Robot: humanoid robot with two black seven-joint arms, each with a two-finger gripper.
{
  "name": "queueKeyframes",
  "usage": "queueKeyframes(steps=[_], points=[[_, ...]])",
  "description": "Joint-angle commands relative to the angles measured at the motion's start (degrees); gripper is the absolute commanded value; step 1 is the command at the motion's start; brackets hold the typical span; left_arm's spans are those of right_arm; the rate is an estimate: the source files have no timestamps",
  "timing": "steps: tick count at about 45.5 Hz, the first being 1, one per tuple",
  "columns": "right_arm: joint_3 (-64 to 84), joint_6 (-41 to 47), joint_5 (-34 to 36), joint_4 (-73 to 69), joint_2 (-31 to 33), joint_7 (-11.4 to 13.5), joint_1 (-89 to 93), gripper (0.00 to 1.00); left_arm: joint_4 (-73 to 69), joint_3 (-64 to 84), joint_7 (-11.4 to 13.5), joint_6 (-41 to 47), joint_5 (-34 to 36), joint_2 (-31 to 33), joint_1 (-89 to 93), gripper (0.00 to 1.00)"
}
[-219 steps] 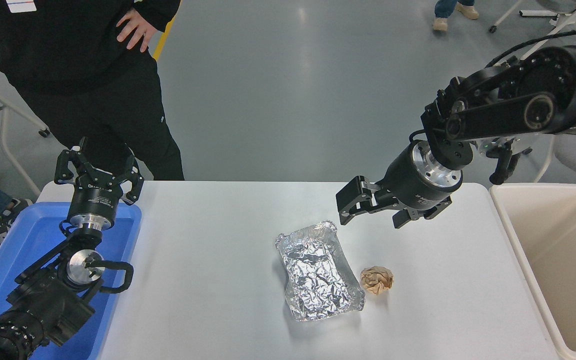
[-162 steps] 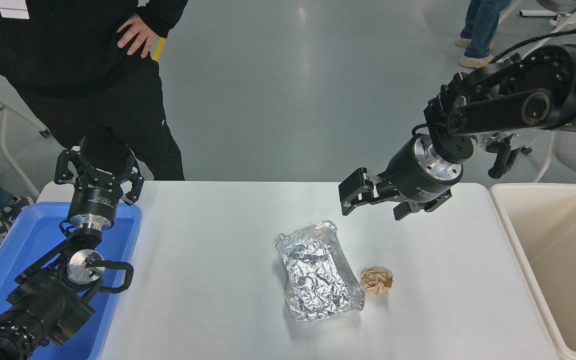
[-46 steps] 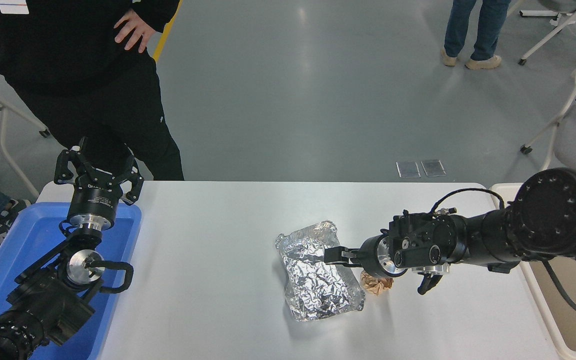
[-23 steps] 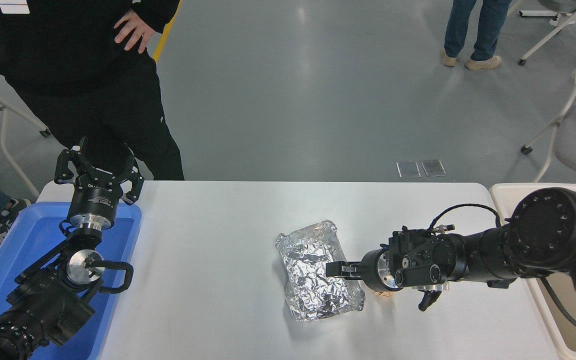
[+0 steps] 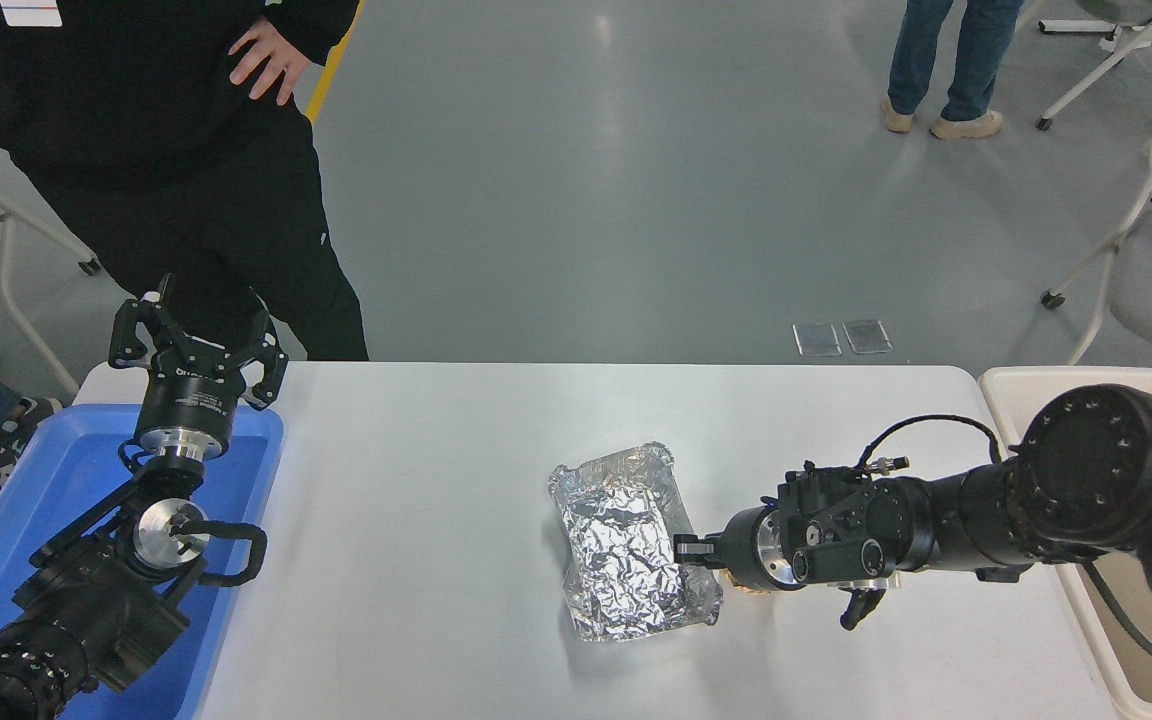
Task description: Pick up foil plate and place in dustbin
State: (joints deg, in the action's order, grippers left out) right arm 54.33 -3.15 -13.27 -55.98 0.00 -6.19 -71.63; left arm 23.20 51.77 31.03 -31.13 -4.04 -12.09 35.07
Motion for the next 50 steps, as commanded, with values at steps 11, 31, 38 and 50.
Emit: queueKeyframes(steps=[11,31,38,50], points=[[1.4,0.3,-0.1,-3.9,0.0,-0.1,-8.5,0.00,0.0,0.0,0.0,-0.1,0.0,0.0,0.0,0.99],[0.8,9.7,-1.5,-18.6,7.9,-0.8,-32.5,0.00,0.0,0.0,0.0,0.0,0.0,0.0,0.0,0.99],[1.1,12.2,-1.4,-23.9,13.8,-0.7,-40.9,0.00,-0.1,0.0,0.0,-0.1,0.0,0.0,0.0,0.99],[1.3,18.8,-1.4,-28.3,21.9,-0.7,-52.6,0.00,-0.1,0.0,0.0,0.0,0.0,0.0,0.0,0.99]])
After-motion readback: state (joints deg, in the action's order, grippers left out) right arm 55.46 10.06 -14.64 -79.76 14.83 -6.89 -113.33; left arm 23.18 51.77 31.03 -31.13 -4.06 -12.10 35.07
